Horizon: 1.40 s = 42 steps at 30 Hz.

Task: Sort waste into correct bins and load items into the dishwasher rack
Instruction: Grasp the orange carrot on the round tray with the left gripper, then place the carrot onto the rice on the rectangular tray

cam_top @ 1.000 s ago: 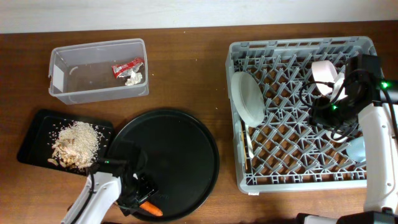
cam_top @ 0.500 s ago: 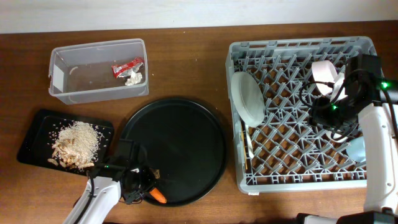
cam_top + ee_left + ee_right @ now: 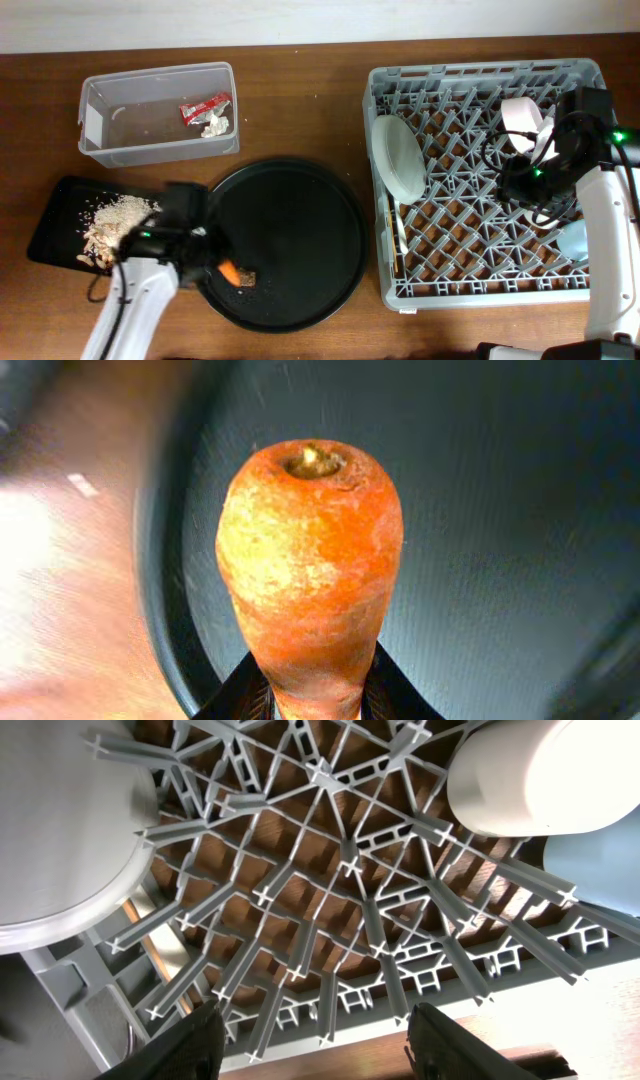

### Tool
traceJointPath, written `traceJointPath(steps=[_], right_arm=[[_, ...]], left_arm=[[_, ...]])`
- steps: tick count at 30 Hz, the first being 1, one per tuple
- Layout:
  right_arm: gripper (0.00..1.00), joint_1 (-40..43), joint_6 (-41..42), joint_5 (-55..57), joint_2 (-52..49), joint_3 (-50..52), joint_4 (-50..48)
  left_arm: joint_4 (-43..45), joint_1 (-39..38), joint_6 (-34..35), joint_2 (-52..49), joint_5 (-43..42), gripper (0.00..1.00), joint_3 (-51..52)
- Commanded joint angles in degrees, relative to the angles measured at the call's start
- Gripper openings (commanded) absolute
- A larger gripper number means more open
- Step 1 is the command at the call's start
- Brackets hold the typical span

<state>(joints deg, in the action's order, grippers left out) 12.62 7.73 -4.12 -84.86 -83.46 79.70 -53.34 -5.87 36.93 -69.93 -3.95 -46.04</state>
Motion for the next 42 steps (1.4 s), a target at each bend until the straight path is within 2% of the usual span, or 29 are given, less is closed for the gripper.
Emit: traceJointPath(steps=[1, 6, 10, 15, 19, 29, 30, 31, 32, 38, 42], right_arm=[[0.62, 0.2, 0.3, -0.1, 0.2, -0.7, 0.0], [0.62, 0.2, 0.3, -0.2, 0.2, -0.7, 0.0], [0.62, 0.2, 0.3, -0.2, 0.2, -0.7, 0.0], [0.62, 0.2, 0.3, -0.2, 0.2, -0.7, 0.0], [0.63, 0.2, 0.3, -0.1, 0.2, -0.7, -0.1], [0.63, 0.2, 0.3, -0.2, 0.2, -0.7, -0.4], [0.63, 0.2, 0.3, -0.2, 0.2, -0.7, -0.4], [0.63, 0.2, 0.3, -0.2, 0.2, -0.7, -0.4], [0.63, 0.2, 0.3, -0.2, 0.2, -0.7, -0.4], [0.63, 0.2, 0.3, -0.2, 0.2, -0.7, -0.4], [0.63, 0.2, 0.3, -0.2, 0.2, -0.7, -0.5]], left_arm=[[2.1, 9.1, -4.4, 0.2, 4.4, 0.03, -3.6], [10.9, 24.4, -7.1, -1.4, 4.9, 0.02, -3.6], [16.6, 30.9, -7.1, -6.5, 4.9, 0.02, -3.6], [21.7, 32.5, -7.1, -16.3, 4.8, 0.02, -3.6], [22.2, 32.5, -7.1, -20.5, 4.8, 0.03, -3.6], [13.1, 32.4, -7.0, -21.5, -1.2, 0.04, -3.6], [13.2, 32.4, -7.0, -21.5, -1.2, 0.1, -3.6], [13.2, 32.4, -7.0, -21.5, -1.2, 0.2, -3.6], [13.4, 32.4, -7.0, -21.5, -1.2, 0.39, -3.6], [13.2, 32.4, -7.1, -21.4, -1.2, 0.5, -4.9], [5.2, 32.4, -7.1, -20.4, -2.5, 0.52, -12.4]])
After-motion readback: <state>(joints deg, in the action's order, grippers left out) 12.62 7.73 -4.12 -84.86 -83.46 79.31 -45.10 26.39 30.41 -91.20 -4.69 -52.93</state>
